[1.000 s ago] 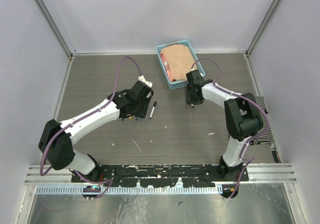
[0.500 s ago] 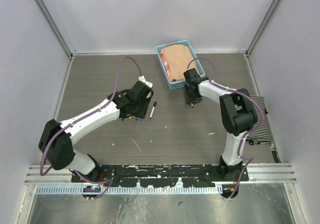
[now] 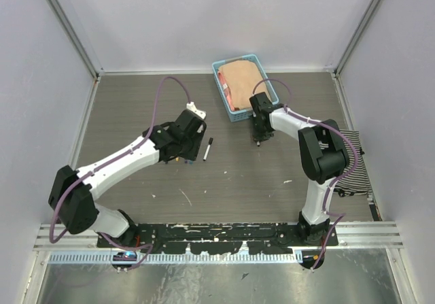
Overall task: Insert the pens into the pen caps
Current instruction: Pick up the pen from the center of the board, then adjust the pen.
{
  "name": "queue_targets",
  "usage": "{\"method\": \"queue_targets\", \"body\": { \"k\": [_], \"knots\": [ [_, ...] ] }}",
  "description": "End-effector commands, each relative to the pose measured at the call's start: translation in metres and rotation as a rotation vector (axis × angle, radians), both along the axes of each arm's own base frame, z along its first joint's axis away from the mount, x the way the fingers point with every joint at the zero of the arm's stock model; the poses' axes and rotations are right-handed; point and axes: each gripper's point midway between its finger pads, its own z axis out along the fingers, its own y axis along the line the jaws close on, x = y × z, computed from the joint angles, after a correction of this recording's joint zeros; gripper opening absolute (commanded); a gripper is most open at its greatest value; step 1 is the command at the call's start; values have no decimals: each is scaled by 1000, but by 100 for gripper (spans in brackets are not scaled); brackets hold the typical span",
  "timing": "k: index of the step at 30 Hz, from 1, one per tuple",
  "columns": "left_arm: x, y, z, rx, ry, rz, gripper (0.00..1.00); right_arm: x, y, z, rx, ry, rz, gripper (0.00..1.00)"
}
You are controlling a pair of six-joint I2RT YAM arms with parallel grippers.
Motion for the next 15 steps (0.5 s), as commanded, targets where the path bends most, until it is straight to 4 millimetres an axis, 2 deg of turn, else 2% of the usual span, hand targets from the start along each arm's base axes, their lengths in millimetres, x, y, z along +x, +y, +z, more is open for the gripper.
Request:
{"method": "queue_targets", "body": {
  "k": [1, 4, 8, 11, 15],
  "knots": [
    [2, 0, 29, -98, -97, 12, 44, -4, 32, 13, 81, -23, 74, 10],
    [0, -2, 43, -178, -133, 34, 45, -17, 56, 27, 113, -74, 137, 10],
    [-7, -11, 63, -348, -166, 65, 47, -45, 84, 46, 217, -140, 200, 10],
    [-12, -16, 67, -455, -178, 89, 50, -65, 101, 68, 341, -213, 205, 10],
    [-14, -24, 71, -558, -183, 108, 56, -90, 112, 90, 499, -280, 143, 9]
  ]
}}
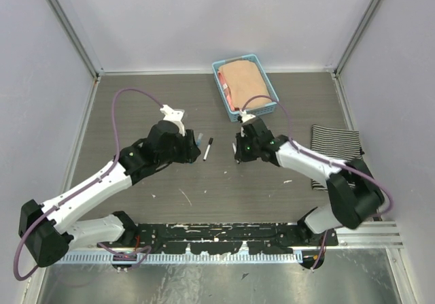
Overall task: Insert the pens into the pen caps
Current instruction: Adjust the pen.
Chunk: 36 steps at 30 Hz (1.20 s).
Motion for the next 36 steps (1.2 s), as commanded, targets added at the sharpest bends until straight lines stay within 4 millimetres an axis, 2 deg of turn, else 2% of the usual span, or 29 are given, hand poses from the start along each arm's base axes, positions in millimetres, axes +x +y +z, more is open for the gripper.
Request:
{"method": "queue_targets", "body": {
  "k": [1, 8, 11, 16, 23, 30, 36],
  "knots": [
    [5, -22, 16, -186, -23, 11, 58, -2, 27, 55, 279, -132, -87, 9],
    [6, -47, 27, -300, -26, -46, 63, -47, 62, 104, 556, -197, -63, 9],
    [7, -54, 32, -347, -33, -59, 64, -54, 63, 119, 628, -227, -72, 9],
    [8, -61, 28, -361, -18, -75, 64, -58, 68, 147, 712, -264, -41, 10],
    [9, -71, 23, -377, 2, -97, 62, -57, 84, 165, 761, -267, 17, 10],
    [8, -74, 13, -377, 25, -107, 55, -56, 85, 180, 792, -293, 22, 10],
    [7, -79, 12, -401, 38, -118, 37, -55, 85, 181, 790, -297, 20, 10]
  ]
}}
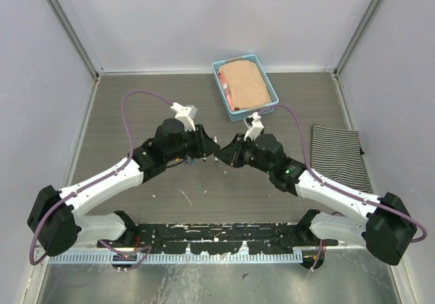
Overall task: Insert the pens into the pen caps
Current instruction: Adjust the pen.
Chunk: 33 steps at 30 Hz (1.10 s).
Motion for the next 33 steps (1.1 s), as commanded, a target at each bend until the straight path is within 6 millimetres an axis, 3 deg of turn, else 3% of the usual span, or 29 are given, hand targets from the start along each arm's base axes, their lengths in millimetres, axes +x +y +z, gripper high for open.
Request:
{"method": "queue_targets", "body": {
  "k": [1, 9, 13, 19, 24, 30, 33],
  "knots": [
    [1, -7, 1, -35, -5, -15, 32, 6, 9, 45, 92, -92, 4, 10],
    [1, -7, 5, -49, -9, -16, 0, 9, 11, 42, 68, -97, 0, 14],
    [1, -5, 8, -48, -15, -3, 0, 7, 11, 35, 37, -90, -3, 39],
    [3, -5, 10, -46, -19, -1, 0, -4, 17, 18, -7, -67, 26, 45],
    [2, -4, 10, -45, -19, 0, 0, -7, 16, 12, -18, -58, 18, 38],
    [2, -3, 10, -44, -17, 2, 0, -6, 18, 14, -18, -67, 13, 18],
    [2, -2, 10, -44, -19, 3, 8, -5, 19, 16, -16, -70, 12, 8]
  ]
}}
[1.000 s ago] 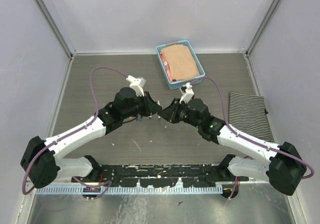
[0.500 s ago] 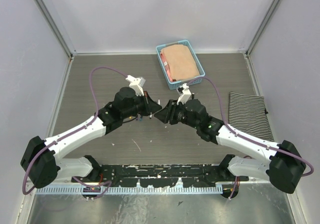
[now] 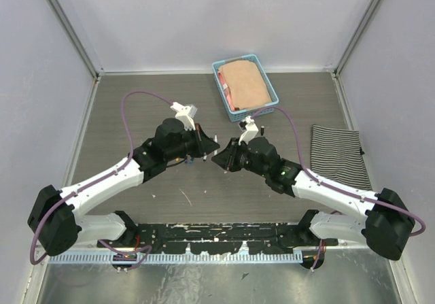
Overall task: Insert the pens into the pen caps
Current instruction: Adjust the pen.
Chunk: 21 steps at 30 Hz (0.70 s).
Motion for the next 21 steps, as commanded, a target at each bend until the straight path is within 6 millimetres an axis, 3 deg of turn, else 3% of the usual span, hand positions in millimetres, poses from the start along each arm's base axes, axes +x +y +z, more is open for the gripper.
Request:
{"method": "queue_targets", "body": {
  "k": [1, 4, 7, 18, 21],
  "knots": [
    [1, 3, 5, -7, -25, 10, 13, 6, 10, 31, 63, -72, 3, 6],
    [0, 3, 5, -9, -24, 8, 32, 6, 9, 36, 73, -81, -3, 3],
    [-1, 3, 1, -7, -16, 7, 38, 7, 8, 44, 86, -93, -13, 3],
    [-9, -2, -2, -42, 18, -26, 36, 12, 4, 57, 90, -126, -43, 2],
    [-13, -2, -2, -48, 24, -34, 23, 13, 4, 56, 84, -128, -43, 2]
  ]
}}
